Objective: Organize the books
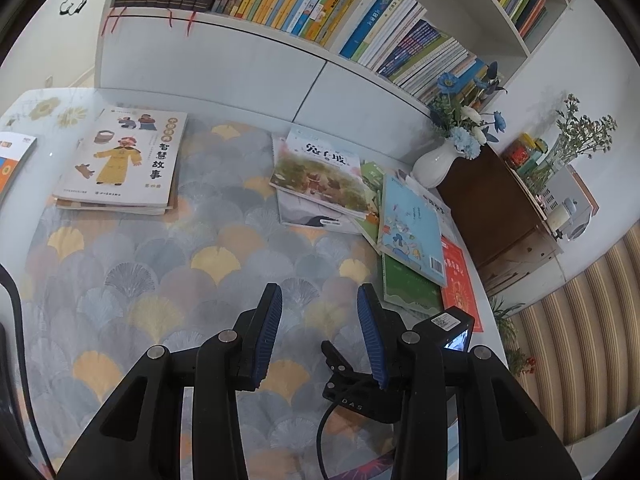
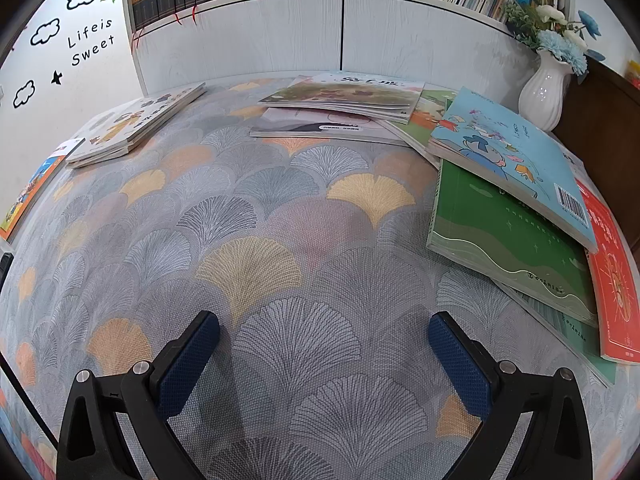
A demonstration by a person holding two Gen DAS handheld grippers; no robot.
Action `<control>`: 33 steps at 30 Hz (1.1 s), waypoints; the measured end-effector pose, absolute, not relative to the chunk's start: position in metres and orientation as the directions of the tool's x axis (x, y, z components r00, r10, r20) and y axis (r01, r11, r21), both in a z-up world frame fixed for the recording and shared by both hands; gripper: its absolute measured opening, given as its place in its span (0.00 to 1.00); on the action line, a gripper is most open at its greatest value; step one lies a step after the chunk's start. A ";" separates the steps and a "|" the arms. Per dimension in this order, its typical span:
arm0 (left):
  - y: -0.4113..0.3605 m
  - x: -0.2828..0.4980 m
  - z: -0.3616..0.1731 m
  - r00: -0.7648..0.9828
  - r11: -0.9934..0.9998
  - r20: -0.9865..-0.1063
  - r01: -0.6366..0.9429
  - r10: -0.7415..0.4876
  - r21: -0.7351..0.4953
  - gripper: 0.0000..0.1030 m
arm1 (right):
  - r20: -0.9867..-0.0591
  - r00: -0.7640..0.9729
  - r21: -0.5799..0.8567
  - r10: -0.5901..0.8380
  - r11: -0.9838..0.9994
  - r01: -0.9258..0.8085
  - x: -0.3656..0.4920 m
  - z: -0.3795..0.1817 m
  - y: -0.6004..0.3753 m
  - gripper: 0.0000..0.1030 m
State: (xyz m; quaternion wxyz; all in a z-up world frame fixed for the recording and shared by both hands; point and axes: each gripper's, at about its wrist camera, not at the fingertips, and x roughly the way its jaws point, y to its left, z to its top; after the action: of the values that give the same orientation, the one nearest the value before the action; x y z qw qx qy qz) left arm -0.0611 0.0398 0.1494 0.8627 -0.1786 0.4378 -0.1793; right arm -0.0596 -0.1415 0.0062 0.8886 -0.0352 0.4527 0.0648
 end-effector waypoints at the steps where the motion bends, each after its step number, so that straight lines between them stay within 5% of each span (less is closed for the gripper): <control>1: 0.040 -0.061 0.149 0.551 0.872 -0.693 0.151 -0.466 -0.466 0.35 | -0.809 0.582 -0.004 0.083 0.989 -0.147 -0.060 0.006 -0.141 1.00; 33: 0.042 -0.046 0.136 0.521 0.882 -0.729 0.115 -0.444 -0.456 0.35 | -0.809 0.582 -0.004 0.083 0.989 -0.147 -0.059 0.007 -0.141 1.00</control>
State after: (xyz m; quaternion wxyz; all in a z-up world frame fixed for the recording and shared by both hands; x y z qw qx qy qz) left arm -0.0464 0.0421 0.1361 0.8536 -0.1789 0.4611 -0.1637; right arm -0.0593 -0.1412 0.0068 0.8886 -0.0352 0.4528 0.0648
